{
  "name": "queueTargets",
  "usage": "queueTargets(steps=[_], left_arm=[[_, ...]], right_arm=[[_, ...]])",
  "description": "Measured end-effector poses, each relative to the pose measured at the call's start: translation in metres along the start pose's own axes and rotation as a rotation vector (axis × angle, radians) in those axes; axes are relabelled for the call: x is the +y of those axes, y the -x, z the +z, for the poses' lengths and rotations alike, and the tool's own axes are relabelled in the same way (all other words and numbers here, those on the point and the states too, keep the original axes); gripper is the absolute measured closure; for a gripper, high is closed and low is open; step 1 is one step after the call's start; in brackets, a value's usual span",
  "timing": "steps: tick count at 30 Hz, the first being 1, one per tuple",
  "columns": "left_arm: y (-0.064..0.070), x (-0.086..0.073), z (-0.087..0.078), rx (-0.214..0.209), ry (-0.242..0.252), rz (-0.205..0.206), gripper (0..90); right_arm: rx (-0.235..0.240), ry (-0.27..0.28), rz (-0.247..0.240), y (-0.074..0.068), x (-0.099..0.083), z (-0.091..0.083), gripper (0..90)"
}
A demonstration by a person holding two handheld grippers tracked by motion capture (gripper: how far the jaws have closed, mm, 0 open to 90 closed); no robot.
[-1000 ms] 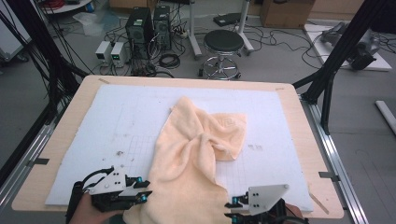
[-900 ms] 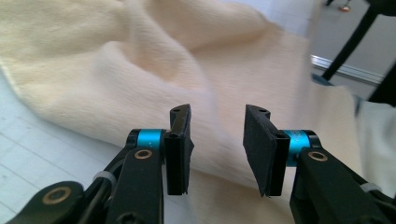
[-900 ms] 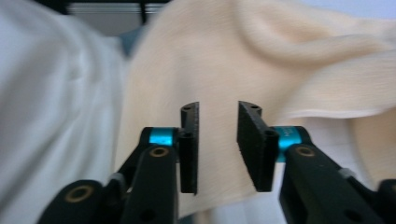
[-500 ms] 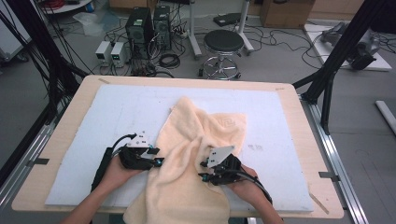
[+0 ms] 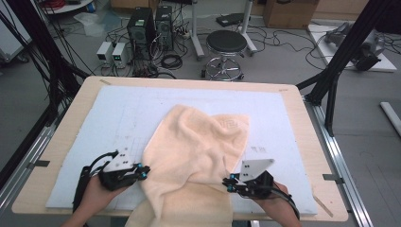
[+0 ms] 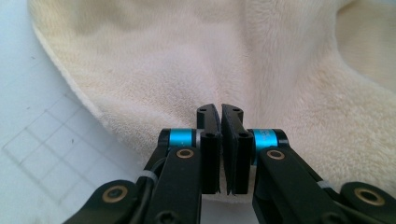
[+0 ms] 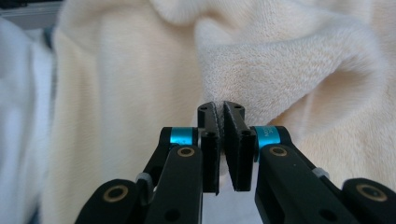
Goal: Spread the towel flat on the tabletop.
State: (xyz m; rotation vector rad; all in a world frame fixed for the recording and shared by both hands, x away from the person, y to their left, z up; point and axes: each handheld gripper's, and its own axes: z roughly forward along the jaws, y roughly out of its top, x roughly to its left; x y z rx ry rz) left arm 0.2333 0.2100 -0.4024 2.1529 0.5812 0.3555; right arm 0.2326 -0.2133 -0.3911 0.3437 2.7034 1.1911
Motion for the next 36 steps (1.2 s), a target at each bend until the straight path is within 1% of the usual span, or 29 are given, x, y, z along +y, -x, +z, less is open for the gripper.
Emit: queueTargets(steps=[2, 5, 6, 7, 9, 11, 12, 14, 15, 16, 17, 19, 20, 21, 22, 23, 24, 26, 27, 28, 29, 30, 31, 32, 33, 34, 35, 36], left_arm=[[0.013, -0.004, -0.020, -0.004, 0.020, 0.009, 85.7], [0.032, -0.010, -0.045, -0.018, 0.043, 0.017, 85.7], [0.036, -0.011, -0.051, -0.031, 0.048, 0.020, 85.4], [0.039, -0.011, -0.055, -0.049, 0.056, 0.023, 84.3], [0.040, -0.010, -0.056, -0.057, 0.067, 0.034, 77.1], [0.034, -0.005, -0.050, -0.047, 0.070, 0.041, 70.1], [0.029, -0.003, -0.045, -0.039, 0.078, 0.035, 67.5], [0.015, 0.003, -0.030, -0.030, 0.086, 0.022, 64.2], [0.008, 0.007, -0.021, -0.028, 0.086, 0.012, 62.0], [0.000, 0.010, -0.011, -0.026, 0.086, 0.002, 60.5], [-0.007, 0.013, 0.000, -0.025, 0.077, -0.005, 59.3], [-0.022, 0.019, 0.024, -0.036, 0.047, -0.012, 57.7], [-0.029, 0.021, 0.036, -0.038, 0.032, -0.015, 56.3], [-0.036, 0.022, 0.047, -0.027, 0.012, -0.034, 54.6], [-0.042, 0.023, 0.056, -0.026, -0.004, -0.045, 52.4], [-0.046, 0.023, 0.064, -0.010, -0.021, -0.038, 49.8], [-0.051, 0.022, 0.071, -0.001, -0.031, -0.042, 48.4], [-0.058, 0.018, 0.083, -0.031, -0.073, -0.072, 47.6], [-0.060, 0.016, 0.088, -0.044, -0.109, -0.081, 48.2], [-0.058, 0.015, 0.088, -0.033, -0.096, -0.065, 50.3], [-0.057, 0.016, 0.088, -0.035, -0.096, -0.055, 59.5], [-0.055, 0.017, 0.087, -0.044, -0.100, -0.048, 71.5], [-0.053, 0.017, 0.086, -0.037, -0.109, -0.037, 78.2], [-0.051, 0.018, 0.085, -0.029, -0.123, -0.024, 83.2], [-0.048, 0.019, 0.083, -0.026, -0.128, -0.021, 84.3], [-0.046, 0.019, 0.079, -0.029, -0.130, -0.018, 84.9], [-0.043, 0.018, 0.073, -0.029, -0.123, -0.014, 85.2], [-0.039, 0.016, 0.066, -0.030, -0.105, -0.013, 85.3]], right_arm=[[0.006, 0.011, -0.006, -0.012, -0.001, -0.010, 85.3], [0.040, 0.031, -0.015, -0.031, 0.001, -0.023, 84.5], [0.050, 0.048, -0.022, -0.035, 0.002, -0.027, 83.3], [0.054, 0.059, -0.027, -0.039, 0.004, -0.032, 79.8], [0.041, 0.068, -0.024, -0.038, 0.009, -0.038, 75.0], [0.004, 0.072, -0.014, -0.029, 0.014, -0.040, 68.8], [-0.011, 0.066, -0.005, -0.022, 0.015, -0.038, 67.4], [-0.048, 0.038, 0.004, -0.005, 0.015, -0.030, 64.7], [-0.065, 0.023, 0.014, 0.004, 0.014, -0.024, 64.4], [-0.073, 0.015, 0.034, 0.014, 0.012, -0.018, 62.9], [-0.088, 0.014, 0.052, 0.024, 0.009, -0.011, 61.8], [-0.099, 0.006, 0.099, 0.042, 0.003, 0.003, 58.2], [-0.109, 0.000, 0.109, 0.051, -0.001, 0.011, 57.2], [-0.114, -0.015, 0.134, 0.059, -0.004, 0.017, 56.2], [-0.123, -0.043, 0.144, 0.066, -0.007, 0.024, 54.9], [-0.127, -0.075, 0.161, 0.072, -0.009, 0.031, 54.3], [-0.121, -0.102, 0.171, 0.077, -0.012, 0.036, 54.2], [-0.111, -0.153, 0.180, 0.084, -0.016, 0.046, 54.4], [-0.103, -0.156, 0.180, 0.086, -0.017, 0.049, 55.4], [-0.096, -0.136, 0.187, 0.087, -0.018, 0.050, 58.3], [-0.090, -0.134, 0.192, 0.088, -0.018, 0.049, 62.3], [-0.080, -0.127, 0.194, 0.088, -0.019, 0.050, 68.4], [-0.066, -0.115, 0.194, 0.089, -0.020, 0.050, 74.9], [-0.054, -0.108, 0.194, 0.090, -0.020, 0.050, 81.2], [-0.048, -0.107, 0.192, 0.089, -0.020, 0.050, 83.5], [-0.045, -0.110, 0.179, 0.089, -0.019, 0.050, 84.5], [-0.054, -0.110, 0.166, 0.088, -0.018, 0.049, 84.7], [-0.052, -0.108, 0.158, 0.086, -0.017, 0.048, 84.8]])
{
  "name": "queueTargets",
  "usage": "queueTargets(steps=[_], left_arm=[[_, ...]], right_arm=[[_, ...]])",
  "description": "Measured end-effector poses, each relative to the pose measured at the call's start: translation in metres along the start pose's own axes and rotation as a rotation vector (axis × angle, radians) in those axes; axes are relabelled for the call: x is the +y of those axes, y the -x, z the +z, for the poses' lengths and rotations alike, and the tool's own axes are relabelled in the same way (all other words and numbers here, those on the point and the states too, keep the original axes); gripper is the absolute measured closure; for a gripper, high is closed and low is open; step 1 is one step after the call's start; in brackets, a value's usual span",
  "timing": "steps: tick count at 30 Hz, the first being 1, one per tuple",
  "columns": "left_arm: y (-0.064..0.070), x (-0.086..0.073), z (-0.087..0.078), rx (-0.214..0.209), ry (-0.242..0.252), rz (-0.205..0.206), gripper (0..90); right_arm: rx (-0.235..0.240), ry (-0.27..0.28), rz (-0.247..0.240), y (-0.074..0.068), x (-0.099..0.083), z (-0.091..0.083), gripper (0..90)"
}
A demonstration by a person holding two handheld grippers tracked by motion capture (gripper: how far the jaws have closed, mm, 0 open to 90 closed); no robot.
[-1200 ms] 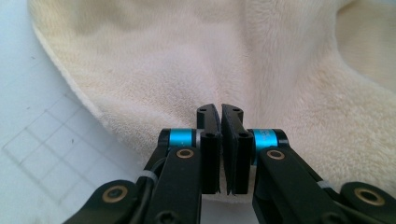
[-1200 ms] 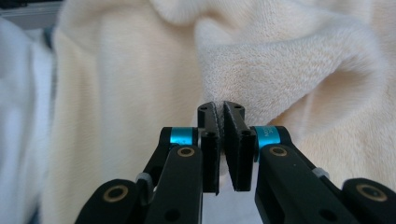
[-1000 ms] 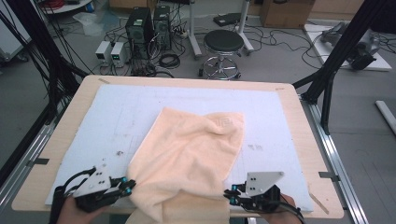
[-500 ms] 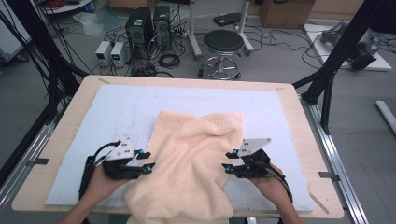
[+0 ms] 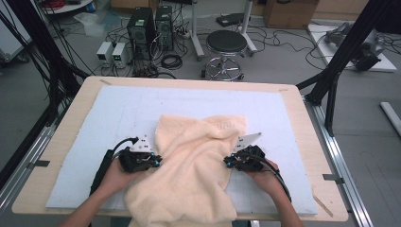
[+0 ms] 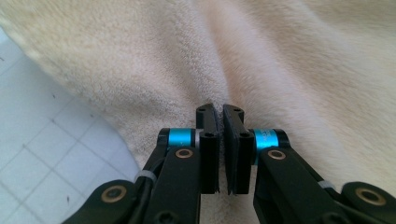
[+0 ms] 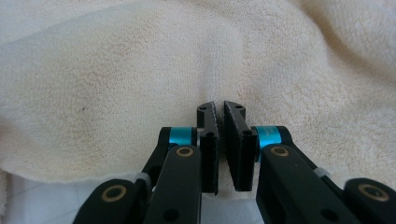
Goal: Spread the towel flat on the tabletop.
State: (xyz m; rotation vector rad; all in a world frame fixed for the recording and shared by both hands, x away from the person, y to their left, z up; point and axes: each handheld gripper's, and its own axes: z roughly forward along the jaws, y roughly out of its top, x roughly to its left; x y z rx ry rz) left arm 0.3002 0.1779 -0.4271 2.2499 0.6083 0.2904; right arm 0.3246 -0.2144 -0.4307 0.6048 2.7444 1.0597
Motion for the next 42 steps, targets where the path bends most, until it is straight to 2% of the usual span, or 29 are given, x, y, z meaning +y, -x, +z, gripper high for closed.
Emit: queueTargets(steps=[4, 8, 11, 13, 15, 18, 22, 24, 27, 28, 29, 31, 33, 35, 36, 37, 39, 41, 42], left_arm=[[0.019, -0.015, -0.033, -0.005, 0.035, 0.009, 85.2], [0.044, -0.030, -0.065, -0.055, 0.053, 0.013, 85.2], [0.060, -0.038, -0.078, -0.096, 0.058, 0.029, 84.3], [0.062, -0.037, -0.080, -0.100, 0.064, 0.040, 78.9], [0.057, -0.031, -0.078, -0.077, 0.083, 0.044, 70.1], [0.038, -0.017, -0.069, -0.037, 0.128, 0.026, 62.6], [0.008, 0.002, -0.049, 0.007, 0.161, -0.017, 53.2], [-0.005, 0.009, -0.041, 0.016, 0.198, -0.046, 52.5], [-0.022, 0.015, -0.029, 0.079, 0.204, -0.040, 51.4], [-0.028, 0.017, -0.024, 0.098, 0.194, -0.047, 51.4], [-0.035, 0.017, -0.017, 0.092, 0.180, -0.073, 51.4], [-0.047, 0.014, -0.005, 0.071, 0.119, -0.137, 51.4], [-0.055, 0.009, 0.007, 0.048, 0.052, -0.179, 48.8], [-0.056, 0.006, 0.018, 0.041, -0.002, -0.189, 46.2], [-0.056, 0.006, 0.022, 0.040, -0.026, -0.173, 46.0], [-0.053, 0.007, 0.023, 0.061, -0.021, -0.159, 45.2], [-0.050, 0.008, 0.024, 0.104, -0.028, -0.134, 53.3], [-0.052, 0.008, 0.023, 0.104, -0.022, -0.141, 62.4], [-0.052, 0.008, 0.023, 0.094, -0.016, -0.149, 70.9]], right_arm=[[0.018, 0.032, -0.031, -0.012, 0.002, -0.014, 84.8], [0.077, 0.035, -0.071, -0.035, 0.001, -0.027, 84.8], [0.108, 0.031, -0.117, -0.058, -0.003, -0.036, 82.3], [0.120, 0.048, -0.111, -0.065, -0.004, -0.043, 74.3], [0.099, 0.071, -0.094, -0.064, -0.002, -0.050, 69.7], [0.038, 0.096, -0.076, -0.051, 0.006, -0.056, 62.8], [-0.048, 0.109, -0.034, -0.021, 0.016, -0.053, 55.4], [-0.067, 0.113, 0.004, -0.004, 0.016, -0.048, 54.3], [-0.095, 0.085, 0.056, 0.014, 0.012, -0.037, 52.4], [-0.100, 0.076, 0.058, 0.019, 0.011, -0.033, 51.4], [-0.104, 0.066, 0.066, 0.023, 0.011, -0.029, 50.8], [-0.118, 0.038, 0.076, 0.031, 0.009, -0.019, 48.4], [-0.099, 0.003, 0.089, 0.035, 0.007, -0.010, 47.2], [-0.085, -0.032, 0.075, 0.037, 0.006, 0.000, 47.2], [-0.079, -0.049, 0.073, 0.037, 0.006, 0.004, 48.1], [-0.075, -0.046, 0.077, 0.037, 0.006, 0.006, 50.6], [-0.064, -0.027, 0.090, 0.040, 0.005, 0.006, 57.0], [-0.056, -0.013, 0.112, 0.044, 0.004, 0.006, 66.2], [-0.041, -0.008, 0.115, 0.046, 0.003, 0.005, 72.4]])
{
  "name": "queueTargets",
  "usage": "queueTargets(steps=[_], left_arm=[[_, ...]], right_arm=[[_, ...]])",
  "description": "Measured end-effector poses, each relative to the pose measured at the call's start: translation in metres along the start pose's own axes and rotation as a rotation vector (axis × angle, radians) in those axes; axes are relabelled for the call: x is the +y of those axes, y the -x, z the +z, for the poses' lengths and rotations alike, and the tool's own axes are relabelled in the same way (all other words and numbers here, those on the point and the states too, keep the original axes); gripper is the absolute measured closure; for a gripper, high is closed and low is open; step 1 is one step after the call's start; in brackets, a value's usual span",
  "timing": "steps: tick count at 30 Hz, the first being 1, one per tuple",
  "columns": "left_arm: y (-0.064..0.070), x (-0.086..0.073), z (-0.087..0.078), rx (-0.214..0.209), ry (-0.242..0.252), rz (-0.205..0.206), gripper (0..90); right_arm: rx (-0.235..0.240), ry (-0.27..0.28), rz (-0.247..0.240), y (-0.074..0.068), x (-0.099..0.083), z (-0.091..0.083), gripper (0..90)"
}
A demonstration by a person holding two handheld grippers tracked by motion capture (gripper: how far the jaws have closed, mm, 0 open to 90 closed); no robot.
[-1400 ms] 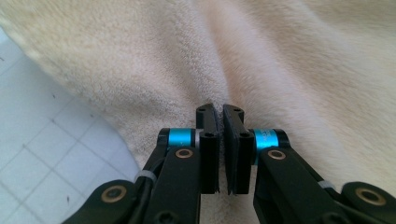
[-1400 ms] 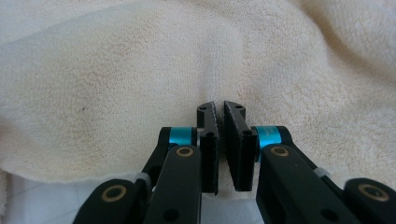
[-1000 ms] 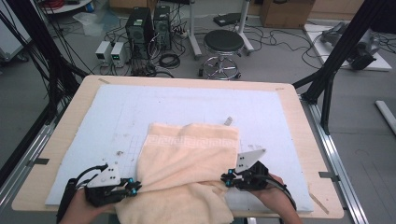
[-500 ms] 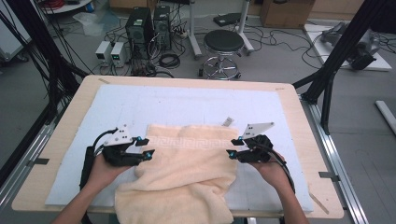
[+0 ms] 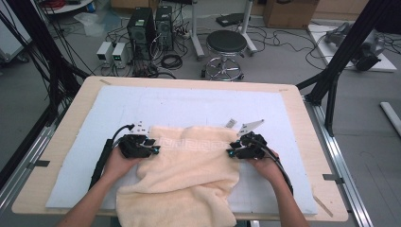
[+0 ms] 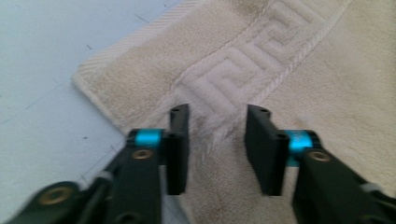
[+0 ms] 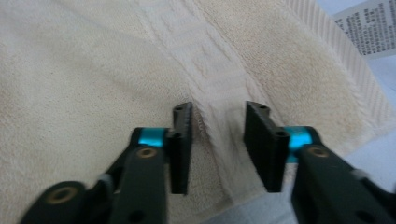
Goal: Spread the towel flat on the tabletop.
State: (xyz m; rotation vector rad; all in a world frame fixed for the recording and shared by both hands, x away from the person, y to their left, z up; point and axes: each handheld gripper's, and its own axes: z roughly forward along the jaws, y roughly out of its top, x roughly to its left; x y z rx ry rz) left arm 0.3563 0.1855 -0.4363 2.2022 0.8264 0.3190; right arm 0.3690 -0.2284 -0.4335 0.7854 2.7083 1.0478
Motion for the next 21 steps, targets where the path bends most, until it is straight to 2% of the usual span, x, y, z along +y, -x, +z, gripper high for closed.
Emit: queueTargets(steps=[1, 2, 3, 4, 6, 8, 10, 11, 12, 13, 14, 15, 16, 17, 18, 19, 21], left_arm=[[0.000, 0.000, 0.000, -0.007, 0.002, 0.001, 78.8], [0.001, 0.001, 0.000, -0.008, -0.002, 0.006, 83.1], [0.003, 0.002, -0.001, 0.001, -0.006, 0.017, 84.8], [0.002, 0.003, -0.003, 0.003, -0.001, 0.018, 85.6], [-0.004, 0.008, -0.007, 0.014, 0.040, -0.018, 86.2], [-0.018, 0.023, -0.011, 0.056, 0.070, -0.048, 86.5], [-0.038, 0.048, -0.017, 0.083, 0.120, -0.092, 86.7], [-0.048, 0.064, -0.020, 0.113, 0.150, -0.103, 86.7], [-0.057, 0.082, -0.022, 0.140, 0.173, -0.108, 86.6], [-0.066, 0.100, -0.026, 0.171, 0.194, -0.096, 86.3], [-0.071, 0.116, -0.029, 0.234, 0.219, -0.075, 83.5], [-0.074, 0.128, -0.032, 0.309, 0.241, -0.075, 72.9], [-0.078, 0.134, -0.036, 0.313, 0.255, -0.101, 60.8], [-0.081, 0.135, -0.039, 0.285, 0.266, -0.112, 59.4], [-0.082, 0.132, -0.041, 0.274, 0.257, -0.110, 59.3], [-0.082, 0.127, -0.041, 0.256, 0.232, -0.105, 58.8], [-0.077, 0.110, -0.039, 0.227, 0.194, -0.072, 57.4]], right_arm=[[0.016, 0.008, 0.003, 0.001, 0.000, 0.000, 80.6], [0.042, 0.002, 0.004, 0.001, 0.001, 0.001, 84.6], [0.047, -0.005, -0.015, 0.000, 0.002, 0.001, 85.6], [0.071, -0.013, -0.012, -0.001, 0.004, -0.001, 85.9], [0.070, -0.011, -0.032, -0.001, 0.012, -0.007, 86.2], [0.045, -0.012, -0.065, 0.005, 0.027, -0.016, 86.7], [-0.006, 0.011, -0.081, 0.019, 0.049, -0.027, 86.9], [-0.039, 0.034, -0.090, 0.028, 0.063, -0.033, 86.9], [-0.074, 0.046, -0.098, 0.037, 0.078, -0.039, 86.9], [-0.124, 0.060, -0.104, 0.047, 0.094, -0.044, 86.5], [-0.186, 0.076, -0.091, 0.057, 0.108, -0.049, 84.6], [-0.232, 0.093, -0.075, 0.065, 0.121, -0.055, 83.2], [-0.257, 0.112, -0.062, 0.069, 0.129, -0.060, 76.3], [-0.265, 0.132, -0.037, 0.072, 0.133, -0.062, 65.7], [-0.271, 0.142, -0.028, 0.073, 0.133, -0.061, 60.0], [-0.256, 0.122, -0.029, 0.071, 0.130, -0.059, 59.4], [-0.241, 0.099, -0.067, 0.063, 0.118, -0.053, 58.3]])
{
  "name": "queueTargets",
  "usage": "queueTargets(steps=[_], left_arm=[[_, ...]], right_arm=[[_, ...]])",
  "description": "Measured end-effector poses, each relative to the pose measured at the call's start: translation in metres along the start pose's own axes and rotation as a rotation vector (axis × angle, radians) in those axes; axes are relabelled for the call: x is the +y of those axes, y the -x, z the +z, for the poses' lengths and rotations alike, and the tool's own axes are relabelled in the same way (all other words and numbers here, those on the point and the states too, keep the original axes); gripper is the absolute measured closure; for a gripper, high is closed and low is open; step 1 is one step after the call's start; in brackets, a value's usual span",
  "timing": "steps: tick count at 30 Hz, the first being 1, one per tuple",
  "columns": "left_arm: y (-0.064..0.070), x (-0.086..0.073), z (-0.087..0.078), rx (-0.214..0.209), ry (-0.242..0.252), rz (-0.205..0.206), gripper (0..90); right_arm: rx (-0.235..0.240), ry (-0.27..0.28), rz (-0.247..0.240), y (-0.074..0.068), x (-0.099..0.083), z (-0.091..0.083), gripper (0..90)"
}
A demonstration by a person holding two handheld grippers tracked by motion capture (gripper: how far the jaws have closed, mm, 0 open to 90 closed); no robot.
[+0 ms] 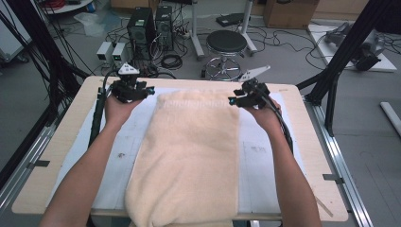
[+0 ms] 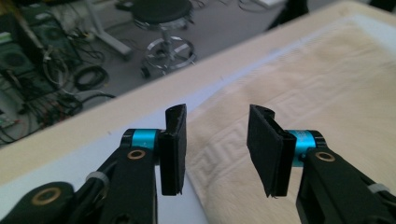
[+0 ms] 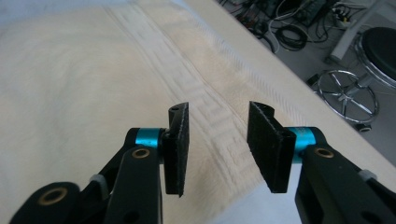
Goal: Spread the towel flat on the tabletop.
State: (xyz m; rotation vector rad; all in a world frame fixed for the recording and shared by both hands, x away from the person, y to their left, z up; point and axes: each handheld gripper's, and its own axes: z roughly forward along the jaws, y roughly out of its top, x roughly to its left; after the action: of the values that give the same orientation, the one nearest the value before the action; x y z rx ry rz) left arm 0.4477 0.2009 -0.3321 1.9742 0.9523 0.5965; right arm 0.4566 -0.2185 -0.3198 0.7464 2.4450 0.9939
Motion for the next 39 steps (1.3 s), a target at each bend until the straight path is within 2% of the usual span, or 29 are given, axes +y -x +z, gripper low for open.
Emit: queueTargets(steps=[1, 4, 7, 9, 13, 15, 17, 19, 20, 21, 22, 26, 29, 31, 33, 34, 35, 37, 39], left_arm=[[0.002, -0.010, 0.000, -0.020, -0.016, -0.007, 57.5], [0.013, -0.041, -0.002, -0.084, -0.061, 0.000, 56.7], [0.026, -0.066, -0.006, -0.154, -0.071, 0.016, 56.5], [0.034, -0.080, -0.011, -0.176, -0.074, 0.033, 54.8], [0.050, -0.100, -0.024, -0.225, -0.057, 0.062, 52.1], [0.059, -0.106, -0.033, -0.245, -0.065, 0.087, 49.8], [0.068, -0.113, -0.045, -0.269, -0.063, 0.114, 47.2], [0.076, -0.122, -0.060, -0.284, -0.046, 0.149, 46.5], [0.079, -0.127, -0.066, -0.294, -0.038, 0.155, 46.3], [0.079, -0.127, -0.066, -0.294, -0.038, 0.155, 46.2], [0.085, -0.137, -0.078, -0.321, -0.031, 0.160, 46.2], [0.095, -0.154, -0.096, -0.395, -0.050, 0.184, 47.9], [0.101, -0.165, -0.096, -0.416, -0.112, 0.221, 54.3], [0.105, -0.173, -0.091, -0.425, -0.173, 0.250, 61.7], [0.107, -0.178, -0.090, -0.422, -0.141, 0.255, 70.5], [0.107, -0.177, -0.089, -0.422, -0.139, 0.243, 75.5], [0.107, -0.176, -0.089, -0.426, -0.148, 0.243, 80.3], [0.107, -0.173, -0.088, -0.416, -0.166, 0.224, 85.0], [0.108, -0.169, -0.087, -0.379, -0.157, 0.235, 86.1]], right_arm=[[0.007, -0.006, -0.008, -0.005, -0.008, 0.001, 56.5], [0.060, -0.024, 0.028, -0.018, -0.028, 0.003, 53.9], [0.101, -0.032, 0.004, -0.036, -0.045, 0.001, 52.6], [0.120, -0.025, 0.004, -0.048, -0.054, -0.003, 51.9], [0.160, -0.009, -0.010, -0.071, -0.069, -0.013, 50.7], [0.177, 0.019, -0.020, -0.084, -0.074, -0.019, 50.9], [0.199, 0.015, -0.035, -0.098, -0.079, -0.025, 49.9], [0.210, 0.038, -0.057, -0.113, -0.085, -0.032, 50.8], [0.225, 0.040, -0.071, -0.120, -0.088, -0.034, 50.8], [0.237, 0.035, -0.083, -0.127, -0.092, -0.036, 50.9], [0.250, 0.034, -0.096, -0.134, -0.095, -0.037, 51.4], [0.321, 0.021, -0.121, -0.159, -0.111, -0.039, 53.0], [0.356, -0.026, -0.135, -0.172, -0.122, -0.033, 56.7], [0.373, -0.059, -0.135, -0.176, -0.128, -0.026, 63.5], [0.389, -0.090, -0.132, -0.177, -0.134, -0.018, 71.7], [0.399, -0.062, -0.126, -0.176, -0.136, -0.017, 81.5], [0.419, -0.064, -0.113, -0.174, -0.137, -0.017, 85.3], [0.428, -0.076, -0.109, -0.171, -0.135, -0.016, 87.3], [0.395, -0.095, -0.135, -0.169, -0.132, -0.019, 87.8]])
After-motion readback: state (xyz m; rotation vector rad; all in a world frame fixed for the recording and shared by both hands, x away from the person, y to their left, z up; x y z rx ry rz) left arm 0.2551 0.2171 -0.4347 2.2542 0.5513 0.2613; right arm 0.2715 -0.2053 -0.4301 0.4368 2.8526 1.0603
